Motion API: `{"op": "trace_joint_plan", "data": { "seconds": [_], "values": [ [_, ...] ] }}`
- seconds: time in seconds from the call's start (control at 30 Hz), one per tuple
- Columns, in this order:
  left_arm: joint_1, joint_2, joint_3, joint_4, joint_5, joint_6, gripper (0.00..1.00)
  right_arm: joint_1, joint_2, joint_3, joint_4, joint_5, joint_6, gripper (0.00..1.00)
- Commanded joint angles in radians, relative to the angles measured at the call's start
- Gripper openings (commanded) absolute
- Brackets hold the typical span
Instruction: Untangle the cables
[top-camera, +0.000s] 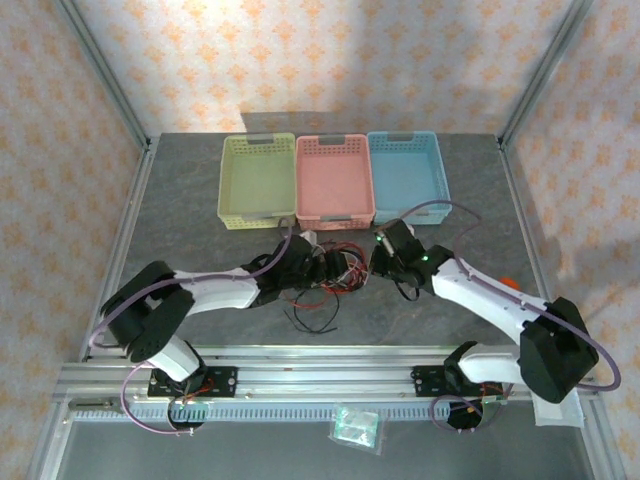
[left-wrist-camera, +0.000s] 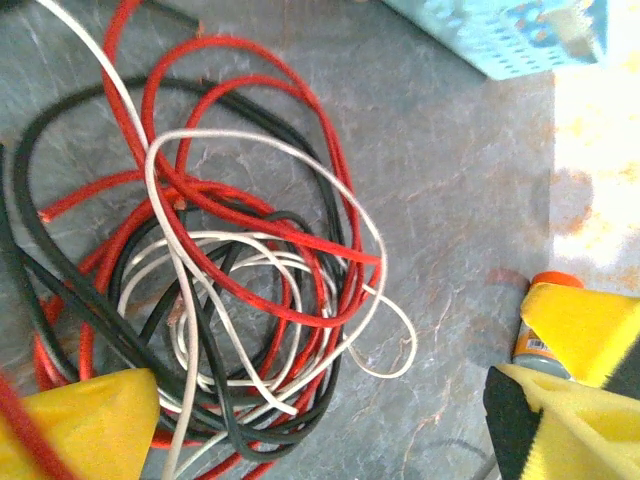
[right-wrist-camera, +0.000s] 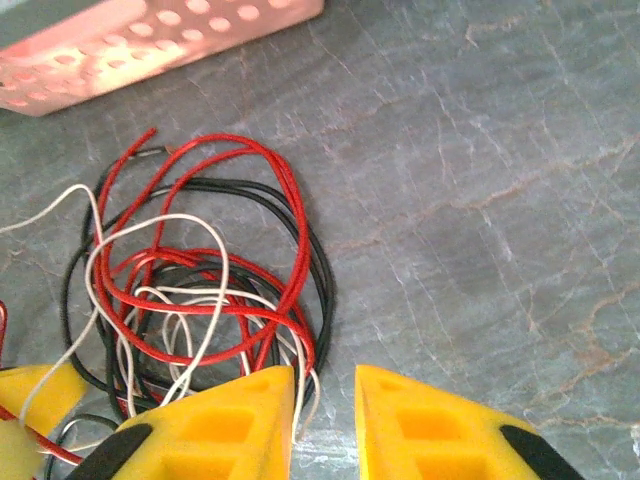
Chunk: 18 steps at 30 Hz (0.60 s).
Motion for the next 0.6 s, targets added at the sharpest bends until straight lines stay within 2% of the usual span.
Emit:
{"op": "trace_joint_plan", "data": {
  "seconds": [0.0, 0.27, 0.4, 0.57],
  "values": [
    [0.001, -0.118, 0.027, -0.132, -0.121, 0.080, 0.86, 0.012, -0.021, 0.037, 0.043, 0.032, -0.042, 0.25],
    [0.095, -0.362, -0.089, -0.359, -0.212, 0.104, 0.86, 0.129, 0.096, 0.163, 0.056, 0.103, -0.037, 0.28],
    [0.175, -0.467, -0.142, -0.442, -0.206, 0.120, 0.86, 0.210, 0.172, 0.226, 0.064, 0.117, -0.050, 0.30],
    [0.285, -0.535, -0.178, -0.499, -0.171, 0.150, 0.87, 0.290, 0.303, 0.342, 0.027, 0.069, -0.115, 0.31]
  ]
}}
